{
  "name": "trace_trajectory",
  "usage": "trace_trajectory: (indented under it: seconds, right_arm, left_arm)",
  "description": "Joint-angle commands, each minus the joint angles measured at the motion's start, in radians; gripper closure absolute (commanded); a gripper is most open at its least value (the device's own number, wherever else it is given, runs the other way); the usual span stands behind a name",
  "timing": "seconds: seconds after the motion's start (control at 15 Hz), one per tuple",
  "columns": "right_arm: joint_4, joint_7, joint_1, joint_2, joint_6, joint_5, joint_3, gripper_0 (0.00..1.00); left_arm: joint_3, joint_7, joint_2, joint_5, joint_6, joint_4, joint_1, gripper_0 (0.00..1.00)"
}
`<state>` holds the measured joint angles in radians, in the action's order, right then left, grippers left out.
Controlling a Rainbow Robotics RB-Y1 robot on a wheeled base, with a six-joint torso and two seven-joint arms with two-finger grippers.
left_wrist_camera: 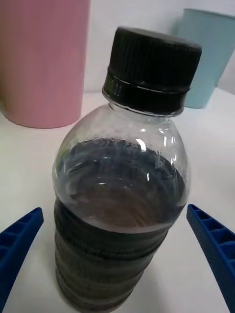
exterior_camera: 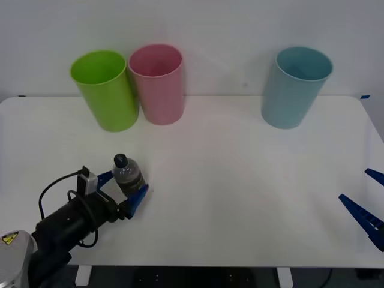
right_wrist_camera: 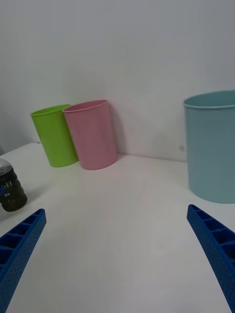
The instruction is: Grasp the object on the table and drop it into the matching bin: aluminum can to the light blue bin, PET bottle to the pink bin.
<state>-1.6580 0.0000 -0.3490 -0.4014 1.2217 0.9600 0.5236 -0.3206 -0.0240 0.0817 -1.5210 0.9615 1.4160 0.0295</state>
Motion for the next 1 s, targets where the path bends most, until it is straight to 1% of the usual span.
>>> trace_trajectory:
  seconds: [0.07, 0.4, 0.47, 0.53, 0.6, 0.67, 1.0]
  right_arm:
    - [0.000, 0.000, 0.000, 0.000, 0.000, 0.000, 0.000, 0.00]
    - [0.000, 0.000, 0.000, 0.000, 0.000, 0.000, 0.000, 0.00]
    - [0.000, 0.000, 0.000, 0.000, 0.000, 0.000, 0.000, 0.00]
    - [0.000, 0.000, 0.000, 0.000, 0.000, 0.000, 0.000, 0.00]
    - [0.000, 0.000, 0.000, 0.000, 0.000, 0.000, 0.000, 0.00]
    - [0.000, 0.000, 0.000, 0.000, 0.000, 0.000, 0.000, 0.00]
    - [0.000, 0.000, 0.000, 0.000, 0.000, 0.000, 0.000, 0.00]
  left_arm:
    - [0.014, -0.005, -0.007, -0.001, -0.017, -0.034, -0.028, 0.00]
    - [0.012, -0.011, -0.007, 0.007, -0.020, -0.052, -0.042, 0.00]
    - [0.012, -0.011, -0.007, 0.013, -0.020, -0.052, -0.042, 0.09]
    - [0.011, -0.011, -0.007, 0.018, -0.020, -0.052, -0.042, 0.61]
    - [0.011, -0.013, -0.007, 0.025, -0.020, -0.051, -0.040, 0.91]
    - [0.011, -0.016, -0.007, 0.027, -0.020, -0.052, -0.040, 0.99]
    - [0.009, -0.019, -0.007, 0.041, -0.020, -0.051, -0.039, 1.00]
